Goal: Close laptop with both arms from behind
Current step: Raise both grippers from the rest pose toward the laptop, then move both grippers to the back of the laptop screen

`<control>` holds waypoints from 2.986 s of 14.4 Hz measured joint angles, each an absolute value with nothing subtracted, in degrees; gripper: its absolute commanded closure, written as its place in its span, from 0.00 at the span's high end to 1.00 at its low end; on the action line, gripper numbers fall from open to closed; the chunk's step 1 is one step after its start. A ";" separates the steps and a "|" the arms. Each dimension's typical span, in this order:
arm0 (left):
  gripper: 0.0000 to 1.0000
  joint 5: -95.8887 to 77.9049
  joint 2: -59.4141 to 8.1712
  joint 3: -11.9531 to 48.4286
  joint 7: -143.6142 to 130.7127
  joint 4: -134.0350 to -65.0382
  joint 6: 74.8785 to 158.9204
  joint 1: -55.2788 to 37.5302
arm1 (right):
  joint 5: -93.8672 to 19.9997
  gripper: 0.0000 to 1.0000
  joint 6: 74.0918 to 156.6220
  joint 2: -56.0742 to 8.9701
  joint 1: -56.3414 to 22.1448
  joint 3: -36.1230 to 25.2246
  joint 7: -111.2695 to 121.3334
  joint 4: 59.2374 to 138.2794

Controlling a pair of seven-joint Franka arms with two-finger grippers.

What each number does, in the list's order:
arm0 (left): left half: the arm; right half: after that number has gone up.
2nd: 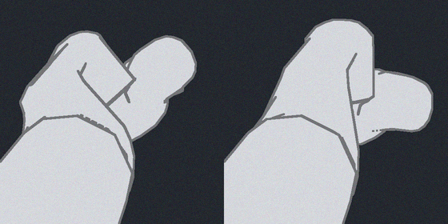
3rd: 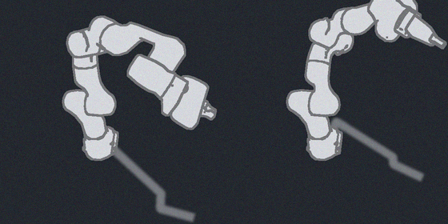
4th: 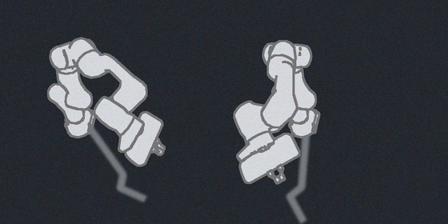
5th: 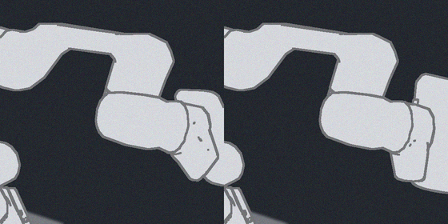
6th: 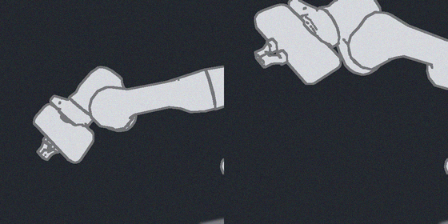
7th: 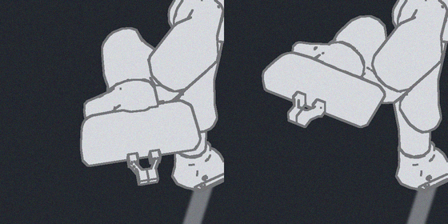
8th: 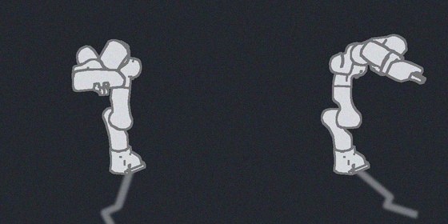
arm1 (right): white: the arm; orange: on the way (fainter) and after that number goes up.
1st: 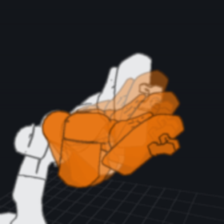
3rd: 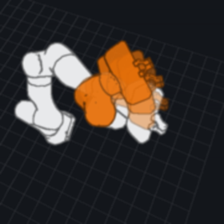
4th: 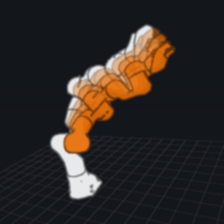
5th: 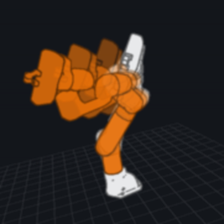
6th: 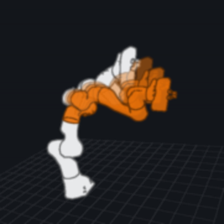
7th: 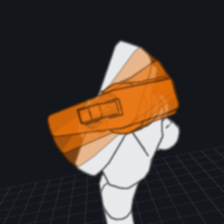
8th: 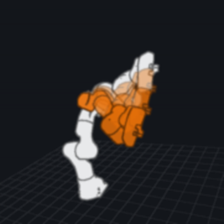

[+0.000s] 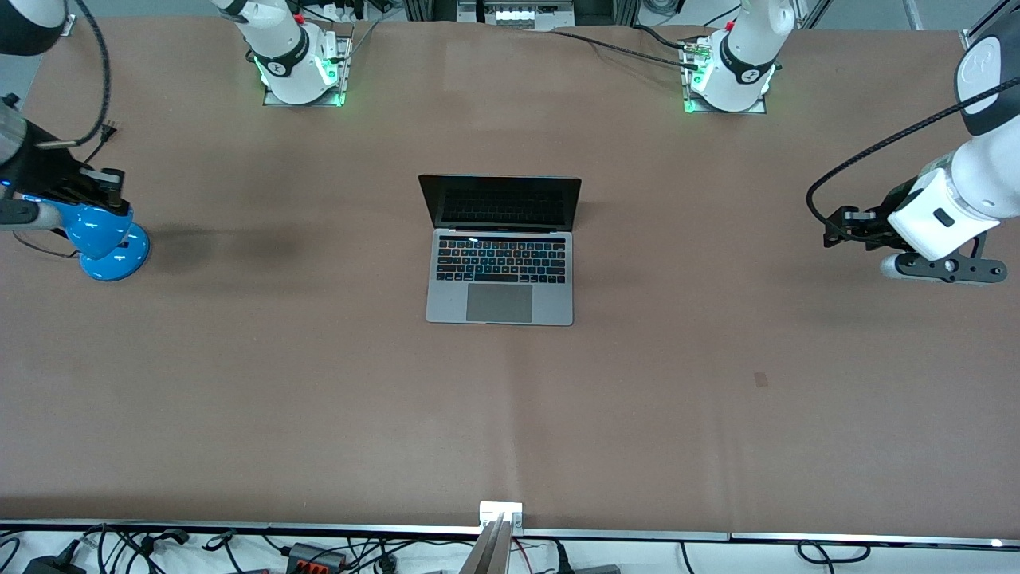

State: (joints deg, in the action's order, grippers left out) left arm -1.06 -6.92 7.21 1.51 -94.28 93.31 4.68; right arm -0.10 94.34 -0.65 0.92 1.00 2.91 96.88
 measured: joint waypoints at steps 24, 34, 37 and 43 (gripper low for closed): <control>0.01 -26.09 6.62 36.09 -11.90 -123.70 100.97 3.89 | -16.87 0.00 91.05 -11.84 -30.20 1.71 -20.86 102.22; 0.01 -43.76 10.02 39.40 -0.63 -137.40 120.10 1.90 | -20.46 0.00 106.72 -4.09 -32.55 1.68 -22.29 114.90; 0.01 -46.58 10.08 41.64 1.41 -139.30 123.21 1.80 | -21.07 0.00 109.88 -5.00 -35.13 1.68 -24.51 116.52; 0.01 -47.70 8.56 44.75 1.78 -141.14 135.20 1.31 | -21.12 0.00 114.71 -9.52 -36.54 1.55 -25.04 116.74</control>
State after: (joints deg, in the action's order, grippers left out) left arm -47.70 8.56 44.75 1.78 -141.14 135.20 1.31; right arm -21.12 114.71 -9.52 -36.54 1.55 -25.04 116.74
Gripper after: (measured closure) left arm 0.991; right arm 0.991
